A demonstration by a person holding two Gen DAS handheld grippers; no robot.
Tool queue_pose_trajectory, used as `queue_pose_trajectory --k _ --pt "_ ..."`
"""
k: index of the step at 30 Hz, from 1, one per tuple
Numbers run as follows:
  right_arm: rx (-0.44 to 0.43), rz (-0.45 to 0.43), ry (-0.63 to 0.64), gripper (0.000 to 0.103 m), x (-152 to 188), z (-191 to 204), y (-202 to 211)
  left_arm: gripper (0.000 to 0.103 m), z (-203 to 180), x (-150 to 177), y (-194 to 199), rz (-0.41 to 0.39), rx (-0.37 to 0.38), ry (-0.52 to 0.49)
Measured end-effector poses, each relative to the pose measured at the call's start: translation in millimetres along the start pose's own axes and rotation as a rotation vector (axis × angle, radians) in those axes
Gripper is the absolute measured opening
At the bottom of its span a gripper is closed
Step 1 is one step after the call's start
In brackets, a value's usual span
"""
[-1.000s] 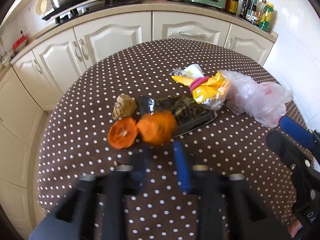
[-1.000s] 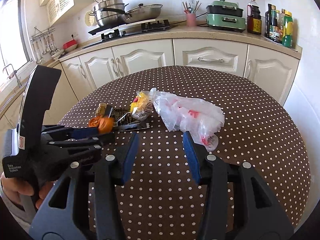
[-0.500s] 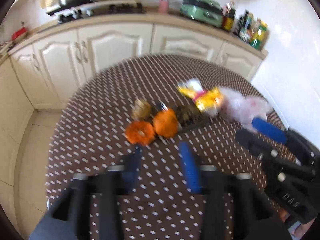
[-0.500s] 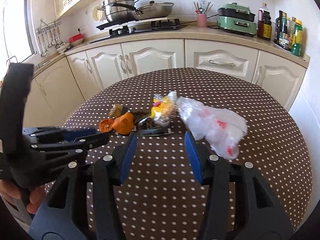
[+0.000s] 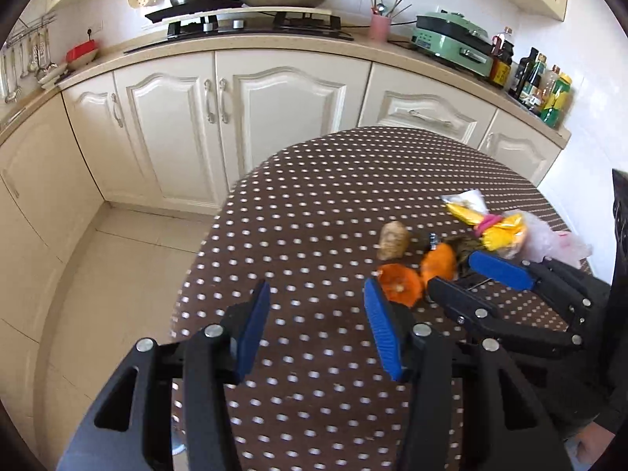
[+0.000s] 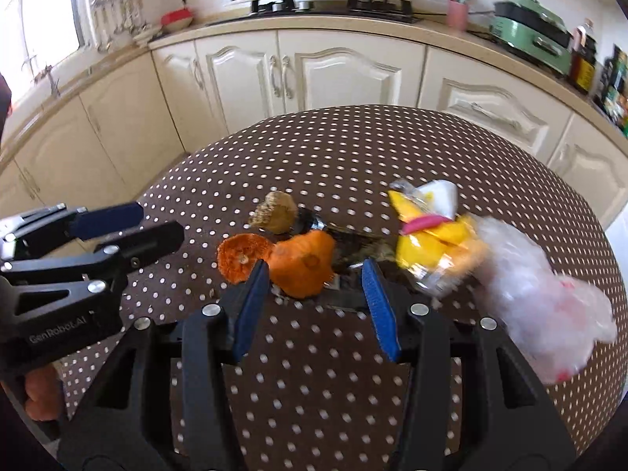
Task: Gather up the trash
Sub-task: 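Grasp the small tan peel piece with the left tool while the right tool grasps the orange peel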
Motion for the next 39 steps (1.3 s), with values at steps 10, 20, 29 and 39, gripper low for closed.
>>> queue_pose_trajectory --k 10,20,29,39 --pt "0.054 -0.056 0.011 0.036 5 -6 12 0.050 -9 -4 -16 0.033 0.052 -0.007" --pt "0.070 -0.168 -0.147 0.036 -1 -57 43 0.050 -59 1 -39 0.064 0.011 -0.156" --pt "0.021 -0.157 -0.131 0.036 -2 -49 41 0.008 -79 4 -39 0.062 0.001 -0.218" --pt "0.013 -0.157 -0.066 0.036 -2 -13 50 0.008 -39 8 9 -0.024 0.068 -0.137"
Point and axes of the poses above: each gripper's, at about its wrist camera, not at the fingertips, and y roughly against the way its jaws point, z to its left, x to its underside, the point moved 1 cm from there along -y, roughly the way its jaws point
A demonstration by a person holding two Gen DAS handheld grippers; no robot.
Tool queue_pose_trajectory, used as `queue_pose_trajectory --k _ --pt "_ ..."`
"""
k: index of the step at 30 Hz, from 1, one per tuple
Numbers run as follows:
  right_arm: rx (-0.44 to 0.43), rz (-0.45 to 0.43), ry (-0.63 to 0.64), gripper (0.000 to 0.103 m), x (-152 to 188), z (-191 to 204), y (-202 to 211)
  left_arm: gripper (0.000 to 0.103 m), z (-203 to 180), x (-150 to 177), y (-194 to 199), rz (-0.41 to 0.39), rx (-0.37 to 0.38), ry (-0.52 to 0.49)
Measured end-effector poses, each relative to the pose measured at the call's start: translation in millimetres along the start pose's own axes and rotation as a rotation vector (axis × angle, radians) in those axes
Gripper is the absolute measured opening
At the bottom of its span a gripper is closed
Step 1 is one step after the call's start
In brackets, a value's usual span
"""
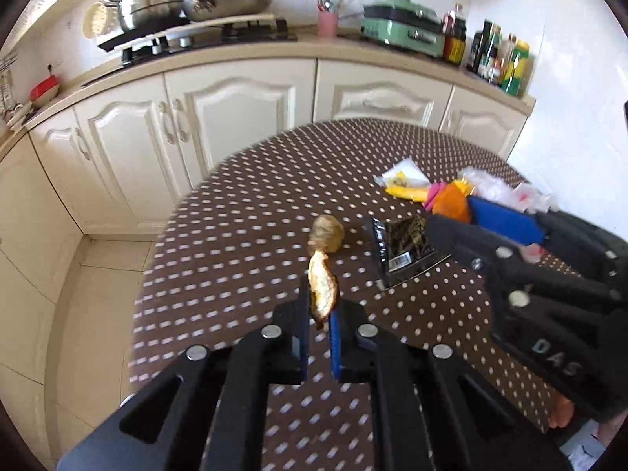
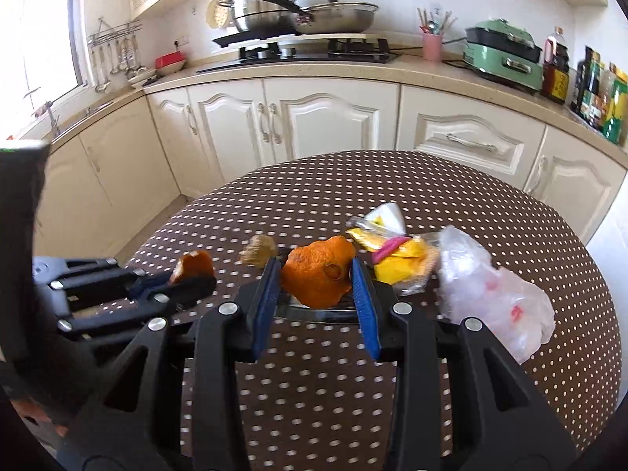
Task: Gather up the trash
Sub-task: 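Grasp the small tan peel piece with the left tool while the right tool grasps the orange peel, then carry both peels over the blue bin and open both tools to drop them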
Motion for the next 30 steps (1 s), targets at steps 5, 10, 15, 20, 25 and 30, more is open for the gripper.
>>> queue_pose_trajectory --k 5,10,15,20,25,30 --pt "-0.033 -0.010 0.048 0.036 2 39 13 0.008 38 17 38 -0.042 -0.023 0.056" --pt "-0.109 -0.023 0.103 0.036 1 105 23 0.008 89 46 72 -0.065 -0.061 0.135" --pt "-0.199 -0.010 0.182 0.036 4 184 19 0.008 161 89 108 -0.076 -0.123 0.241" --pt "-0.296 0.034 0.263 0.036 16 273 1 0.008 228 139 128 -0.064 -0.181 0.344" --pt "-0.364 0.113 0.317 0.036 42 342 -34 0.008 293 198 123 -0.012 -0.211 0.467" --pt "-0.410 0.212 0.326 0.036 74 387 -81 0.008 341 250 98 0.052 -0.216 0.575"
Point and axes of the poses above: each gripper's, at about its wrist camera, not at the fingertips, and y roughly against the way its jaws point, z to its left, x to its underside, the point moved 1 cm from there along -y, roughly the way its jaws point
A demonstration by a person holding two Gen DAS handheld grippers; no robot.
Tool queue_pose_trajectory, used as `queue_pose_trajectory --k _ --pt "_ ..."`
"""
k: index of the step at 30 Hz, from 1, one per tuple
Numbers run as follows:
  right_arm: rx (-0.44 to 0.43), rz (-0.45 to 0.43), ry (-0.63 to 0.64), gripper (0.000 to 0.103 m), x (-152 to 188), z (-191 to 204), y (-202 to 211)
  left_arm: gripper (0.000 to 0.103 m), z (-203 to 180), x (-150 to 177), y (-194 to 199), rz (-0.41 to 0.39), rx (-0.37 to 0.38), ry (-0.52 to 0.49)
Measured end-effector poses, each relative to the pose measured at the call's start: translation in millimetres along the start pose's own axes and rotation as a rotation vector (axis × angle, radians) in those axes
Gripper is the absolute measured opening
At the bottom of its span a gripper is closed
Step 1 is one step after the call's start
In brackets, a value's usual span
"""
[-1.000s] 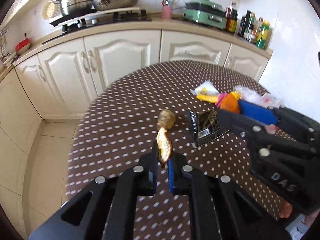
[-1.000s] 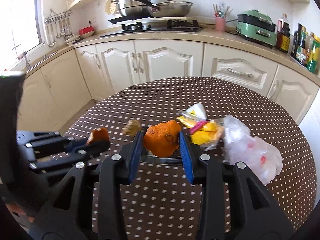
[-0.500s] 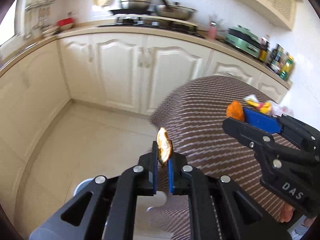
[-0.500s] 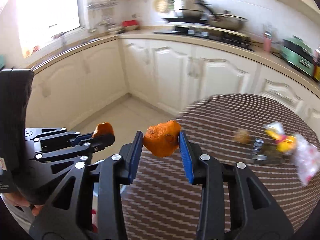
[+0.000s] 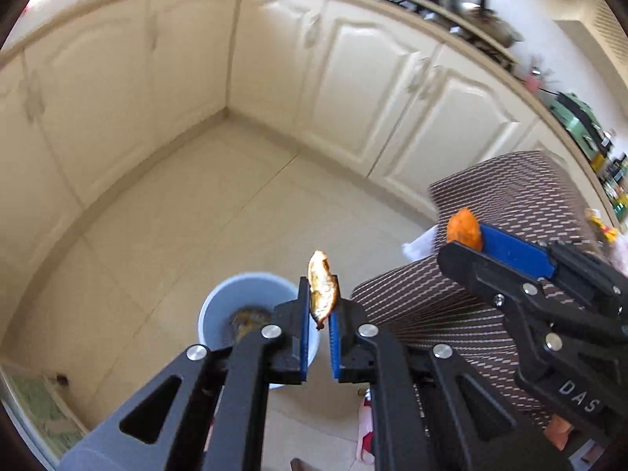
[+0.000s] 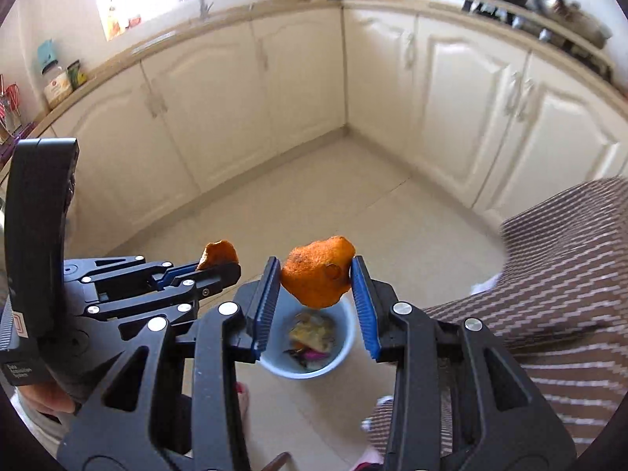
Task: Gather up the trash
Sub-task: 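Carry both peels over the blue bin and open both tools to drop them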
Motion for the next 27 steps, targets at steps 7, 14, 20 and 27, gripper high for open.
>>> queue_pose_trajectory --k 7,14,20,27 --pt "-0.038 0.115 -0.050 0.036 22 1 -78 0.008 53 18 -65 0.086 0.047 0.137" --pt "-0.050 0.161 -0.115 0.036 36 -14 -121 0.009 70 27 -103 0.141 0.060 0.201" --pt "-0.057 0.174 -0.151 0.037 42 -20 -136 0.043 80 22 -117 0.162 0.050 0.230" --pt "-0.057 0.191 -0.161 0.037 46 -17 -148 0.046 88 24 -121 0.178 0.008 0.223"
Point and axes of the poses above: each gripper's, at about its wrist camera, not at the fingertips, and y roughly against the way its jaws point, z to its left, x to its underside, the point moved 1 cm from there along -y, roughly the way its jaws point
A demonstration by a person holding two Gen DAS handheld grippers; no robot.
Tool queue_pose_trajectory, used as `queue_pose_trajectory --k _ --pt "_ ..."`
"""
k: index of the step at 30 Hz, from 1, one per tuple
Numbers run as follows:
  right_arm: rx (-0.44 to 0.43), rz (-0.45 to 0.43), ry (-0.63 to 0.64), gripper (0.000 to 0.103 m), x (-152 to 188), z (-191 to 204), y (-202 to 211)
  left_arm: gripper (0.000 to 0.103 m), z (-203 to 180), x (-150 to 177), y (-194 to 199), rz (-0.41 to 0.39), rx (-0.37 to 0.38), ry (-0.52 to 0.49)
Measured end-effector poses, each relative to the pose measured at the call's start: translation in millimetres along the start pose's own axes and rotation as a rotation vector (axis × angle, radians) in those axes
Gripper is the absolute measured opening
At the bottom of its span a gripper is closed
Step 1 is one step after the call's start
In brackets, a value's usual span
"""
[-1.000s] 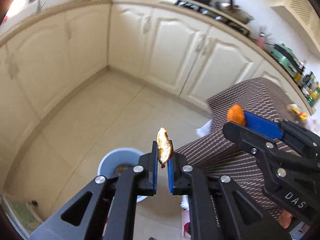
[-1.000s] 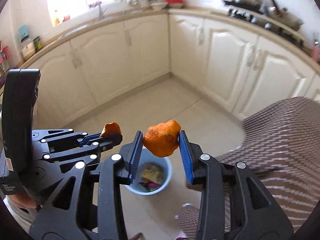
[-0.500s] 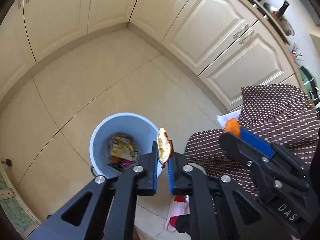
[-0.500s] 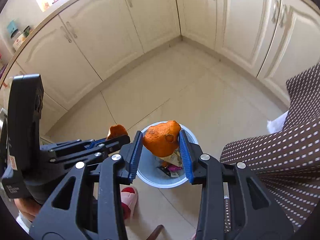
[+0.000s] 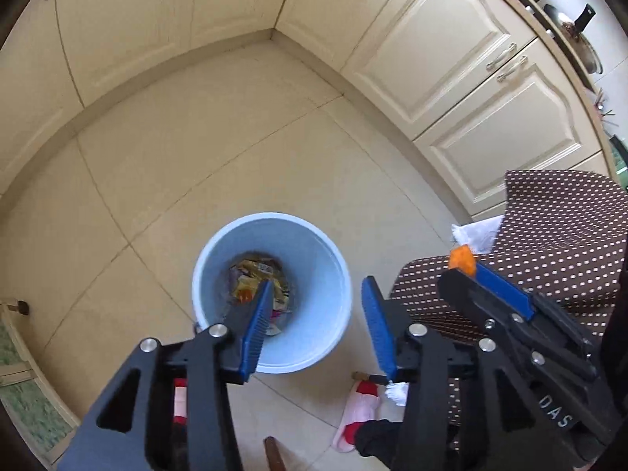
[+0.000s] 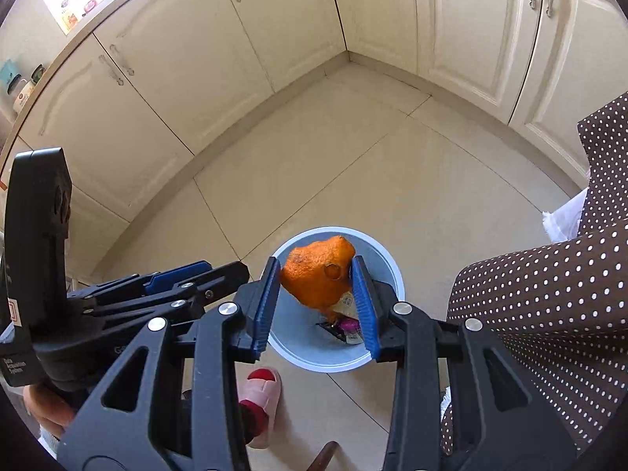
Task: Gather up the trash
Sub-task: 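Carry both peels over the blue bin and open both tools to drop them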
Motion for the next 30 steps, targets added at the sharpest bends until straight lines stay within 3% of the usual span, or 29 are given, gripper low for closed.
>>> queue_pose_trajectory --k 3,6,20,30 --pt "0.002 0.006 0.000 0.037 0 3 -3 0.046 6 0 0 0.005 -0.015 0.010" --pt "0.001 0.011 0.002 0.037 0 4 -5 0.046 10 0 3 -0.007 -0.079 0.001" --pt "0.006 0.021 0.023 0.037 0 18 -13 0.046 26 -2 14 -0.032 -0.119 0.021" --pt "0.008 0.016 0.020 0.042 -1 19 -13 0.047 30 -4 17 -0.035 -0.108 0.027"
Point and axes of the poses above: each gripper's, at about its wrist camera, not at the fingertips, and y roughly against the way its jaws point, z to its left, x to its underside, the point moved 1 cm from there along -y, roughly the way its jaws point
